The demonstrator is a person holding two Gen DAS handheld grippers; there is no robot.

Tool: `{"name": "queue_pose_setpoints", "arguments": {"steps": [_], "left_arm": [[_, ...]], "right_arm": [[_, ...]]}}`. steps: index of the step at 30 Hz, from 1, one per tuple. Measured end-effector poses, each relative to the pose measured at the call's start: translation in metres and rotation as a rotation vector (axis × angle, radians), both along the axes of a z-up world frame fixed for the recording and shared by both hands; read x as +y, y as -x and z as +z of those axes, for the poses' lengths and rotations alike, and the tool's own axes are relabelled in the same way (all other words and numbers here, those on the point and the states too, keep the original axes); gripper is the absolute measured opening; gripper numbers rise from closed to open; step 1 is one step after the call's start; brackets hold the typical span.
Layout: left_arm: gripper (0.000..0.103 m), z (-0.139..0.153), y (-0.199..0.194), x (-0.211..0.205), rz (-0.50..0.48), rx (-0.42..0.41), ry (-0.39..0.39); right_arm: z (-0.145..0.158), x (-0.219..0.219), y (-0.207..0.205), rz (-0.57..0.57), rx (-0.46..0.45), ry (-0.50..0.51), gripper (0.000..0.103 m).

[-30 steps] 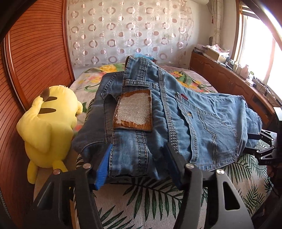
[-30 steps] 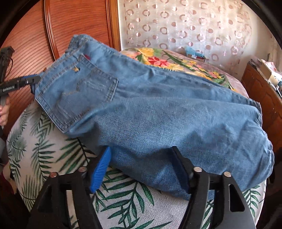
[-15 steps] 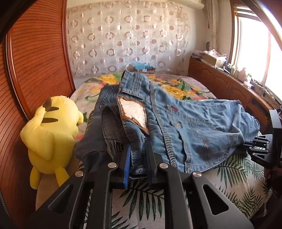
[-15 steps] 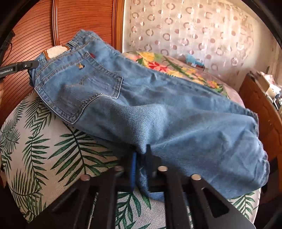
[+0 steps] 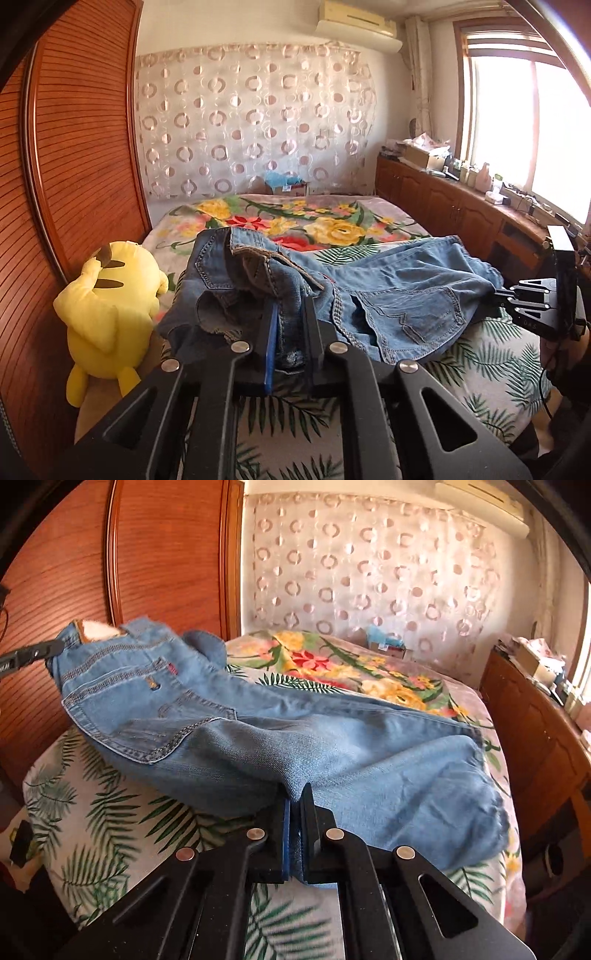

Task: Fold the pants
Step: 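Pull the jeans flat with both tools and open them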

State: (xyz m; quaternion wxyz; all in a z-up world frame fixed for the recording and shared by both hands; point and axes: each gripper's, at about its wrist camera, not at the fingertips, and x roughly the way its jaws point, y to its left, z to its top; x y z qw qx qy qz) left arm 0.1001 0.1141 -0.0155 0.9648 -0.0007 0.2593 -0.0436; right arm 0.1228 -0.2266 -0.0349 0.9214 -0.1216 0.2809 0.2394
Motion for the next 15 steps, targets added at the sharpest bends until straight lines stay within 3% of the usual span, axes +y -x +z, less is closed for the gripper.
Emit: {"name": "queue_pose_setpoints", "arguments": {"steps": [4,9,15], "left_arm": [[0.012,-0.004,0.04,-0.001,0.0,-0.01,0.029],[0.012,-0.026,0.08,0.003,0.012,0.046,0.047],[0.013,-0.064,0.083,0.006,0.034,0.161,0.061]], "right_arm": [[-0.009,-0.006,0.033,0.007,0.001,-0.014,0.004],[-0.015,-0.014,0.073,0.047,0.022,-0.04,0.004],[-0.036,-0.01,0.072,0.057,0.076,-0.046,0.004]]}}
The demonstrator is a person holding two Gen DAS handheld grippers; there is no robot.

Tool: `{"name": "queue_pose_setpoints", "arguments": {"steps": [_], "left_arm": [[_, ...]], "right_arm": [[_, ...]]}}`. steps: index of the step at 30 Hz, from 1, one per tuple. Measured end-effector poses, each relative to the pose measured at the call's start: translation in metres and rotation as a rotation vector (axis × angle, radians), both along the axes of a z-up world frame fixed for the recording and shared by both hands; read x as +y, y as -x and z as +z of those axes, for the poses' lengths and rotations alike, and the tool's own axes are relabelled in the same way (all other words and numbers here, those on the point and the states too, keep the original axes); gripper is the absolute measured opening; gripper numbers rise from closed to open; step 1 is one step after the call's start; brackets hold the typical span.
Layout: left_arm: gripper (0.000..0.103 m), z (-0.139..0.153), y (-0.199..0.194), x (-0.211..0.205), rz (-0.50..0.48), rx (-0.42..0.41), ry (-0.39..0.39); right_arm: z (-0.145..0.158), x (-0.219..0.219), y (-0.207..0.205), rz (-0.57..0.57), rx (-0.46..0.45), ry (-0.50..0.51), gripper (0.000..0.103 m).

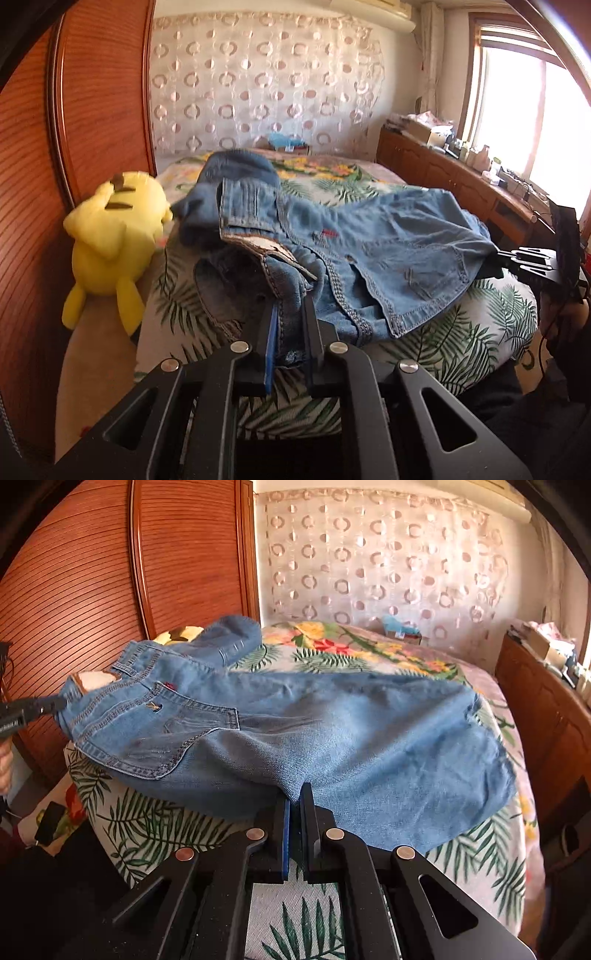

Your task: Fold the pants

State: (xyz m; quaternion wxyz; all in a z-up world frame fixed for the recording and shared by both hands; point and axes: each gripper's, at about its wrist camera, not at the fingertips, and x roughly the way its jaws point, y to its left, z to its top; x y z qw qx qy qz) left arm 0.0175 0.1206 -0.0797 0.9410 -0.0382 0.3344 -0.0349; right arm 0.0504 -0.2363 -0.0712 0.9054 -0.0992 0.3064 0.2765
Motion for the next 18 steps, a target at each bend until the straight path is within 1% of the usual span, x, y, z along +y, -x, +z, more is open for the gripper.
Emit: {"name": "queue_pose_setpoints", "arguments": {"steps": [2,3,4,5,6,7,8,10,11,13,14,15,18], "left_arm": [[0.014,-0.004,0.0,-0.002,0.005,0.014,-0.002],[0.014,-0.004,0.001,-0.002,0.008,0.017,-0.001],[0.015,-0.004,0.001,-0.003,0.007,0.019,-0.002],[0.018,-0.003,0.003,-0.004,0.007,0.02,-0.005],[0.021,-0.001,0.004,-0.006,0.013,0.02,-0.011],[0.022,0.001,0.005,-0.006,0.02,0.016,-0.018],[0.025,0.003,0.006,-0.005,0.027,0.01,-0.026],[0.038,0.009,0.008,-0.003,0.036,-0.005,-0.035],[0.05,0.011,0.008,-0.002,0.04,-0.013,-0.031],[0.062,0.016,0.006,-0.001,0.034,-0.028,-0.028],[0.075,0.019,0.004,-0.004,0.031,-0.034,-0.034],[0.082,0.021,0.002,-0.005,0.027,-0.044,-0.037],[0.082,0.026,-0.009,-0.015,-0.013,-0.057,-0.025]], "right_arm": [[-0.002,0.0,-0.008,-0.005,0.005,-0.003,0.004],[-0.004,0.001,-0.01,-0.004,0.014,-0.007,0.008],[-0.004,0.0,-0.011,-0.002,0.023,-0.012,0.014],[-0.003,-0.002,-0.011,-0.01,0.026,-0.018,0.017],[0.002,-0.006,-0.019,-0.018,0.031,-0.022,0.025],[0.003,-0.007,-0.02,-0.026,0.036,-0.024,0.031],[0.006,-0.012,-0.02,-0.035,0.037,-0.029,0.034],[0.011,-0.022,-0.02,-0.045,0.039,-0.051,0.041],[0.014,-0.028,-0.017,-0.051,0.038,-0.061,0.042],[0.015,-0.036,-0.016,-0.061,0.037,-0.075,0.045],[0.016,-0.04,-0.016,-0.068,0.035,-0.082,0.047],[0.018,-0.044,-0.015,-0.076,0.032,-0.091,0.047],[0.023,-0.058,-0.012,-0.108,0.012,-0.108,0.047]]}}
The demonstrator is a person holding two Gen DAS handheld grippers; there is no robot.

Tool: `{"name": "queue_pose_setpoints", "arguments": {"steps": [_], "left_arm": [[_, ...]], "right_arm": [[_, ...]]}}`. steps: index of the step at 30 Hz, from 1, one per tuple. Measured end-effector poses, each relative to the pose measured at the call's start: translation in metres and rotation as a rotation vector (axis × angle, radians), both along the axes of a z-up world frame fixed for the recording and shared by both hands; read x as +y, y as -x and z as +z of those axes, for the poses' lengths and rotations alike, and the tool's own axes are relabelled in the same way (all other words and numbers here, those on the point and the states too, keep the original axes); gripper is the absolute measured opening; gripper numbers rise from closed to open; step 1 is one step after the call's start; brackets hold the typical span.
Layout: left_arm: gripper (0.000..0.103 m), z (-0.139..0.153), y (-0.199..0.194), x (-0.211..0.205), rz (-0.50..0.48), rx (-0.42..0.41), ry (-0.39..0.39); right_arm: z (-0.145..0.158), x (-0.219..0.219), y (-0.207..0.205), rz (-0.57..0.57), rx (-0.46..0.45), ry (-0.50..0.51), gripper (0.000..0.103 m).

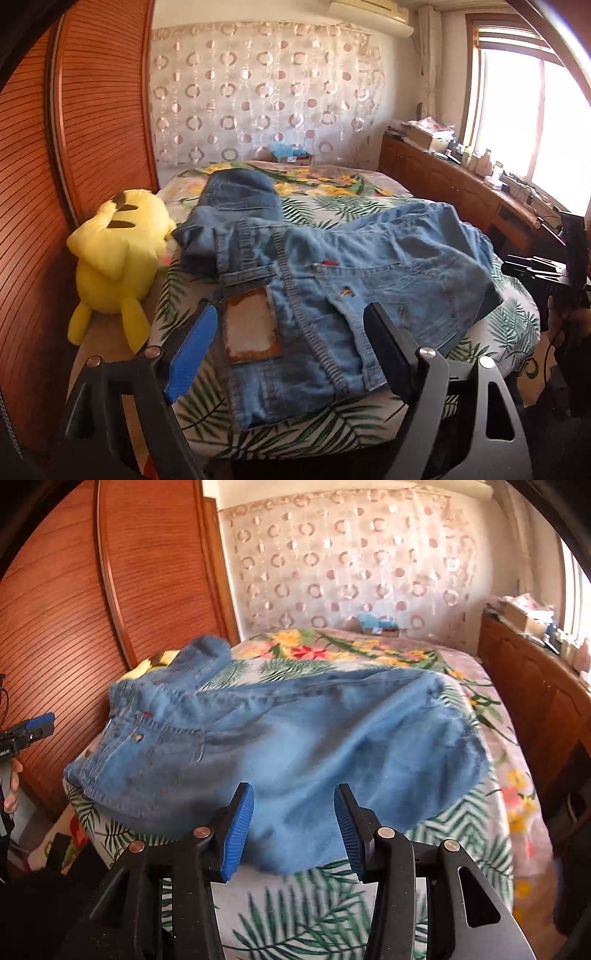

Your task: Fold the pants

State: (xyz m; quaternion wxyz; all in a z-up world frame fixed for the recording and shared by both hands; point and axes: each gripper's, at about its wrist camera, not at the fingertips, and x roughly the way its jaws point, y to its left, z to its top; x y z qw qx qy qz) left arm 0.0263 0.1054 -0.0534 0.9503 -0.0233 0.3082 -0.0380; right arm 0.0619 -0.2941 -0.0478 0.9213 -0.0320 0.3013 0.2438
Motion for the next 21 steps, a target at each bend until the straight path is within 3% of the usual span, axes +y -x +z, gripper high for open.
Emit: {"name": "queue_pose_setpoints", "arguments": {"steps": [9,21], "left_arm": [[0.082,-0.007,-0.045,-0.047,-0.111,-0.003,-0.002],[0.082,-0.027,-0.076,-0.087,-0.2,0.039,-0.005]], "right_arm": [[-0.001,-0.053,-0.023,-0.172,0.013,-0.021,0.048],[-0.023,-0.092,-0.092,-0.333,0.139,-0.038,0.048]]}}
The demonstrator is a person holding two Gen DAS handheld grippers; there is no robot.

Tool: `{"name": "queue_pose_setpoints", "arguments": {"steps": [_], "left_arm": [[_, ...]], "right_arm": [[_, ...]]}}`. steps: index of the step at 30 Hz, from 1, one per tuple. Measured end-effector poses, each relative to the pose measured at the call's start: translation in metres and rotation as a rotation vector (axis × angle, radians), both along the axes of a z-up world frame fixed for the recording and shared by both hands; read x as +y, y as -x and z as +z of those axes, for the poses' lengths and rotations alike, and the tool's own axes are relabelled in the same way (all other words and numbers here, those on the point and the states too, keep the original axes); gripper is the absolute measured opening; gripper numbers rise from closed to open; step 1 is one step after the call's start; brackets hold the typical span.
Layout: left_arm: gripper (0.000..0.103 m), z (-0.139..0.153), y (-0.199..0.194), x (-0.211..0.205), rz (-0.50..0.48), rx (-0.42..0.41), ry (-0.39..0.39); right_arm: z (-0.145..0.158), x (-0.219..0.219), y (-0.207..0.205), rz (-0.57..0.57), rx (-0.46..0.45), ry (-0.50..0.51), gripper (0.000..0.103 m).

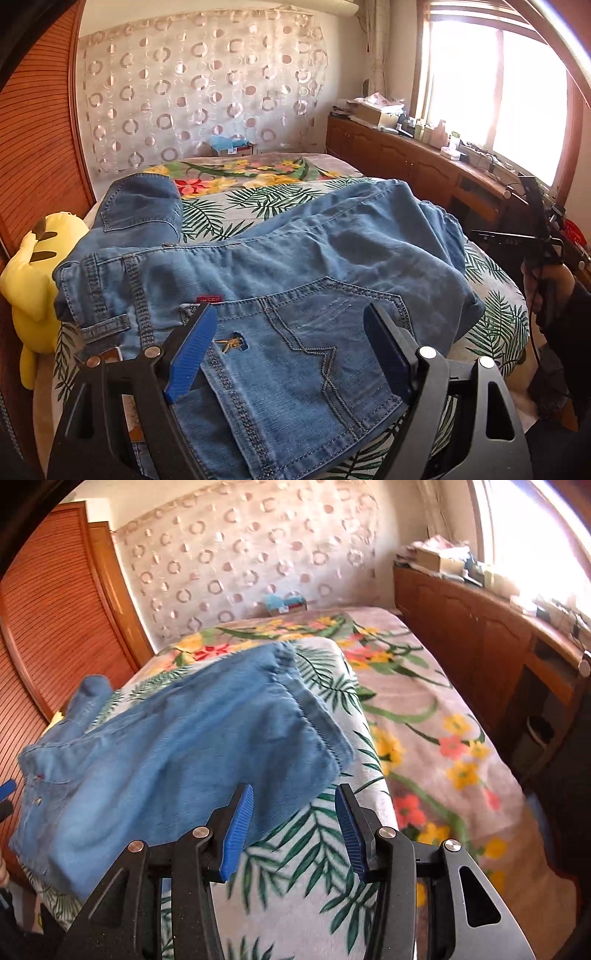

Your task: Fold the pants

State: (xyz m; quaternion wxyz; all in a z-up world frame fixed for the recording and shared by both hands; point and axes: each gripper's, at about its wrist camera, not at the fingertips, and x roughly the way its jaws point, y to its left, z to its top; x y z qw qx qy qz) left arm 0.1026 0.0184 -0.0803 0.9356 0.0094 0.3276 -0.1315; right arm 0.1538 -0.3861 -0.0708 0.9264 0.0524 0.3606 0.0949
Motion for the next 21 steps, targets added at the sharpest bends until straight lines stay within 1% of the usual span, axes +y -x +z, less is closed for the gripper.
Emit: {"name": "queue_pose_setpoints", "arguments": {"steps": [6,11,15,16,18,20,21], "left_arm": [[0.082,-0.005,-0.008,-0.005,-0.007,0.013,-0.009],[0.082,-0.007,-0.011,-0.009,-0.009,0.02,-0.013],[0.082,-0.009,-0.012,-0.01,-0.011,0.026,-0.016],[0.082,-0.009,-0.012,-0.01,-0.011,0.027,-0.017],[0.082,-0.009,-0.011,-0.01,-0.012,0.028,-0.017],[0.082,-0.009,-0.011,-0.01,-0.01,0.028,-0.019],[0.082,-0.009,-0.011,-0.009,-0.007,0.029,-0.018]], "right_arm": [[-0.001,-0.001,-0.026,-0.028,0.046,-0.019,0.048],[-0.003,0.001,-0.036,-0.037,0.069,-0.009,0.048],[-0.003,0.003,-0.038,-0.045,0.065,0.004,0.048],[-0.002,0.005,-0.039,-0.046,0.065,0.007,0.046],[-0.002,0.009,-0.039,-0.048,0.06,0.025,0.038],[-0.005,0.009,-0.037,-0.054,0.055,0.042,0.025],[-0.006,0.009,-0.037,-0.055,0.053,0.044,0.014]]}}
